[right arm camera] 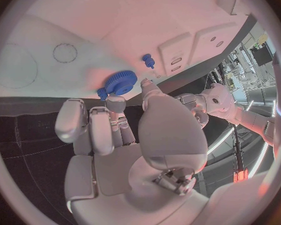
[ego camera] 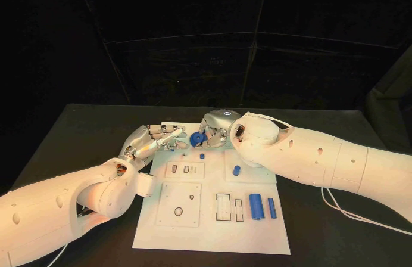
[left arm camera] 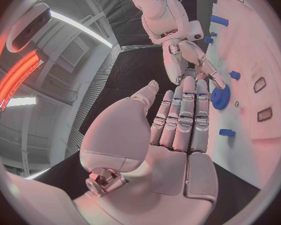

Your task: Assemble the parts on the task board

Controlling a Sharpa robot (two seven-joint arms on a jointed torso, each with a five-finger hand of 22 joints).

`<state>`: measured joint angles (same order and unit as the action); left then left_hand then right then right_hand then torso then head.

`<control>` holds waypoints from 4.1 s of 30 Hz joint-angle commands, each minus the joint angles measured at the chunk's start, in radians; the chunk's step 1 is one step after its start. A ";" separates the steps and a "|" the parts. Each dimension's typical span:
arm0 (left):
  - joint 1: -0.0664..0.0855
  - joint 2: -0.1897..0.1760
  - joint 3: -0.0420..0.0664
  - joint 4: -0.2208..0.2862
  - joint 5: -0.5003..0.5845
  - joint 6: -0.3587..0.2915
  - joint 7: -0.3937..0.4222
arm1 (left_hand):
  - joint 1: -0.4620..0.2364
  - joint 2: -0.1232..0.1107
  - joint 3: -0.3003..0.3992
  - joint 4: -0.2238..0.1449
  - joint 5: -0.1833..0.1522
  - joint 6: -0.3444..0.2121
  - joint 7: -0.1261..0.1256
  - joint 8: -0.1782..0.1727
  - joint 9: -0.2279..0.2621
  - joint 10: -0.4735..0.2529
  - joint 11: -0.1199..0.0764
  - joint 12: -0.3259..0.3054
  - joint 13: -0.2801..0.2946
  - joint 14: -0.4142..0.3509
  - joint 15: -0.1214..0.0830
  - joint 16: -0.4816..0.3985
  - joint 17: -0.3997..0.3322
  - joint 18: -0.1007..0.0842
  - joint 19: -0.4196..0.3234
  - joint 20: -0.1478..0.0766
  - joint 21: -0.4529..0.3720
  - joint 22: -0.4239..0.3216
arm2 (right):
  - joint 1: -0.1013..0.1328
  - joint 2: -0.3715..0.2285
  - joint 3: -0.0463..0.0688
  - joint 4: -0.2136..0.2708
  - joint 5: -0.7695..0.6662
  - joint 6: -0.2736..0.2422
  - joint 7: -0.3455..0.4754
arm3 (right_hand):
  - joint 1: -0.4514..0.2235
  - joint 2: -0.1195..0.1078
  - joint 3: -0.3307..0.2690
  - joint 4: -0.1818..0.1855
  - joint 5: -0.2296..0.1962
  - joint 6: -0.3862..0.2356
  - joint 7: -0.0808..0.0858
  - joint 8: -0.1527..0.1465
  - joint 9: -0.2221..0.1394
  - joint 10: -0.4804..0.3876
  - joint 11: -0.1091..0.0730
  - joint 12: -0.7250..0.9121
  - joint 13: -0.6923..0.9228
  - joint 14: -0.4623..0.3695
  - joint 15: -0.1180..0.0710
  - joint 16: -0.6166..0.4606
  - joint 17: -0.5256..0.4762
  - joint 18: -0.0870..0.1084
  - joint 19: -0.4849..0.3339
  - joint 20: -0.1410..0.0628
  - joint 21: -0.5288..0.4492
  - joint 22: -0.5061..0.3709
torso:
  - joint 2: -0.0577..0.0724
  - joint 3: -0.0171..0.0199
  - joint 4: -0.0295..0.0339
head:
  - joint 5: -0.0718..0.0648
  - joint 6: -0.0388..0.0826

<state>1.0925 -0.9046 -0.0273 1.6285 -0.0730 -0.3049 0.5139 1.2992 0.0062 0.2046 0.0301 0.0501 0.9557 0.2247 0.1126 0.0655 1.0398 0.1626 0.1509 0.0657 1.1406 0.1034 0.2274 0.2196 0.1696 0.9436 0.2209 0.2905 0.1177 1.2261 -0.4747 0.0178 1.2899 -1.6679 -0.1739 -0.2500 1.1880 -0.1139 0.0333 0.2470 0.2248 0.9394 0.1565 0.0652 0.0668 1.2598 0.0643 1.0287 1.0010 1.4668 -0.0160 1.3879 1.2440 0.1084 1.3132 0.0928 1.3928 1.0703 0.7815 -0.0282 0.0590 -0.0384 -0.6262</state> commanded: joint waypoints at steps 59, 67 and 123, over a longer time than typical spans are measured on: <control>-0.002 0.008 0.000 -0.018 -0.006 0.027 -0.008 | 0.002 0.011 0.019 -0.014 0.001 -0.003 0.001 -0.008 0.000 -0.006 0.003 -0.008 -0.001 0.000 0.007 -0.014 0.005 0.013 0.009 0.001 -0.011 -0.005 | -0.051 -0.444 -0.002 0.114 0.416 -0.153 0.362 | 0.196 0.014 -0.022 -0.109 0.082 0.011 -0.010 0.000 0.000 -0.013 -0.008 -0.033 -0.021 0.031 -0.005 -0.041 -0.046 -0.004 -0.020 -0.005 -0.024 -0.045 | -0.012 0.0212 -0.0212 | -0.035 0.004; -0.002 0.008 -0.001 -0.019 -0.006 0.027 -0.008 | 0.002 0.011 0.019 -0.014 0.001 -0.003 0.001 -0.008 0.000 -0.006 0.003 -0.008 -0.001 0.000 0.007 -0.014 0.005 0.013 0.009 0.001 -0.011 -0.005 | -0.068 -0.441 -0.002 0.085 0.409 -0.143 0.368 | 0.190 0.011 -0.030 -0.109 0.071 0.005 -0.008 -0.001 -0.001 -0.013 -0.007 -0.036 -0.024 0.031 -0.004 -0.041 -0.045 -0.004 -0.021 -0.005 -0.025 -0.047 | -0.012 0.0188 -0.0215 | -0.037 0.001; -0.004 0.014 -0.003 -0.031 -0.006 0.033 -0.012 | 0.002 0.011 0.023 -0.016 0.001 -0.002 0.001 -0.008 0.000 -0.006 0.003 -0.009 -0.001 0.000 0.007 -0.017 0.006 0.013 0.009 0.001 -0.012 -0.006 | -0.082 -0.398 -0.002 0.026 0.348 -0.112 0.335 | 0.232 0.105 0.076 -0.165 -0.064 0.121 -0.033 0.030 0.002 0.021 -0.031 -0.011 0.008 0.041 -0.023 -0.030 -0.015 -0.008 -0.001 -0.022 -0.015 -0.022 | -0.013 0.0186 -0.0212 | -0.043 -0.020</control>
<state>1.0877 -0.8921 -0.0312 1.5972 -0.0734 -0.2873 0.5070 1.2992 0.0062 0.2223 0.0123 0.0500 0.9558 0.2247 0.1093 0.0655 1.0363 0.1662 0.1468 0.0663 1.1402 0.1038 0.2138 0.2250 0.1697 0.9436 0.2208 0.2828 0.1129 1.1436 -0.8735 0.0159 1.3170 -1.3095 -0.2864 0.0968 1.4199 -0.0166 0.1049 0.0823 0.1644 1.0530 0.1252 0.0888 0.0703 1.2755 0.0374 1.0143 1.0079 1.4668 -0.0308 1.3522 1.2284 0.1085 1.3097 0.0742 1.3727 1.0482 0.7684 -0.0098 0.0376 -0.0809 -0.6461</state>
